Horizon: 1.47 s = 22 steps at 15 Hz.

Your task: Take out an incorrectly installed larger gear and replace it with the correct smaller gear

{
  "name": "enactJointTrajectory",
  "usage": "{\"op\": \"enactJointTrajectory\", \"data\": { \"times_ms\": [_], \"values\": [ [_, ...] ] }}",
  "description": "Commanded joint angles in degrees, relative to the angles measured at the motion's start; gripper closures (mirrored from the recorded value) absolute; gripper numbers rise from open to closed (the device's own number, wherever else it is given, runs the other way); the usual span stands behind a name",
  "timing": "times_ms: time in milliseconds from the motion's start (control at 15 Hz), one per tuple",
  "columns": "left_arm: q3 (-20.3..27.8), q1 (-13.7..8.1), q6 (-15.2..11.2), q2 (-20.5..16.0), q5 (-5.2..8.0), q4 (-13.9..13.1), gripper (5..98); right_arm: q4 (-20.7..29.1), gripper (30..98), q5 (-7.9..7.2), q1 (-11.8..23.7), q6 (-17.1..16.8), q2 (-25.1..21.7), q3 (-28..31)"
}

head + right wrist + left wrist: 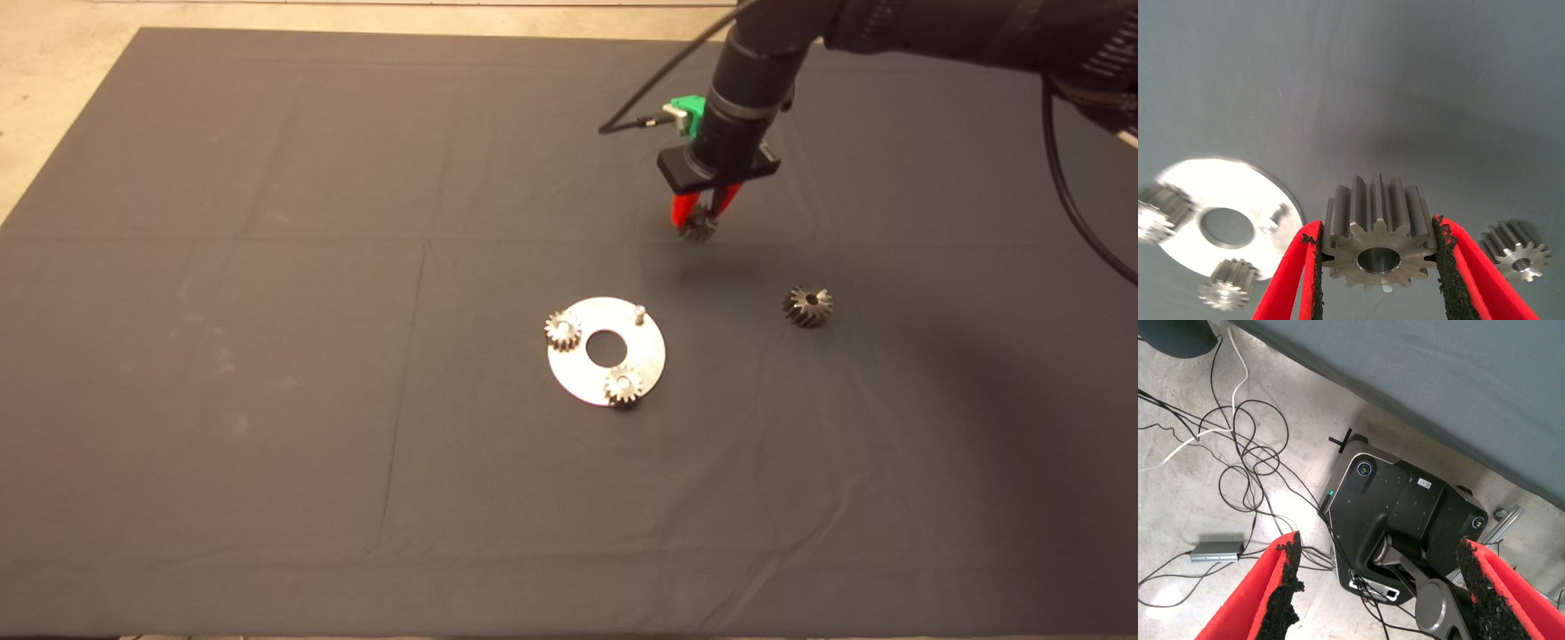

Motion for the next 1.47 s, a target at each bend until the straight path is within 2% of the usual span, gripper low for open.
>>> {"op": "enactJointTrajectory", "data": {
  "times_ms": [0,67,133,333,533,733,1067,1400],
  "values": [
    [0.46,0.97,1.16,0.51,7.57,0.70,44.4,3.49,92.9,-2.70,3.92,0.70,2.61,3.68],
    [0.46,0.97,1.22,0.51,7.57,0.70,44.4,3.49,93.0,-1.52,3.83,2.91,2.61,5.37],
    [0.46,0.97,1.22,0.43,7.57,0.70,44.4,3.40,93.0,-1.16,3.78,3.82,2.61,6.89],
    [0.46,0.97,1.22,0.43,7.57,0.61,44.4,3.32,93.1,-1.12,3.17,5.88,2.61,9.92],
    [0.46,0.93,1.22,0.25,7.57,0.70,44.4,2.01,93.2,-1.56,-0.16,8.64,2.52,12.95],
    [0.38,0.97,2.28,-0.69,7.57,0.79,44.4,-5.95,93.2,-1.65,-3.83,9.49,2.43,14.76],
    [0.39,0.97,2.28,-0.53,7.57,2.47,44.4,-13.05,93.4,-1.30,-5.49,10.10,2.52,15.66],
    [0.46,0.97,2.28,-0.10,7.57,3.51,44.4,-15.14,93.4,-1.03,-5.71,10.10,2.61,16.77]
  ]
}}
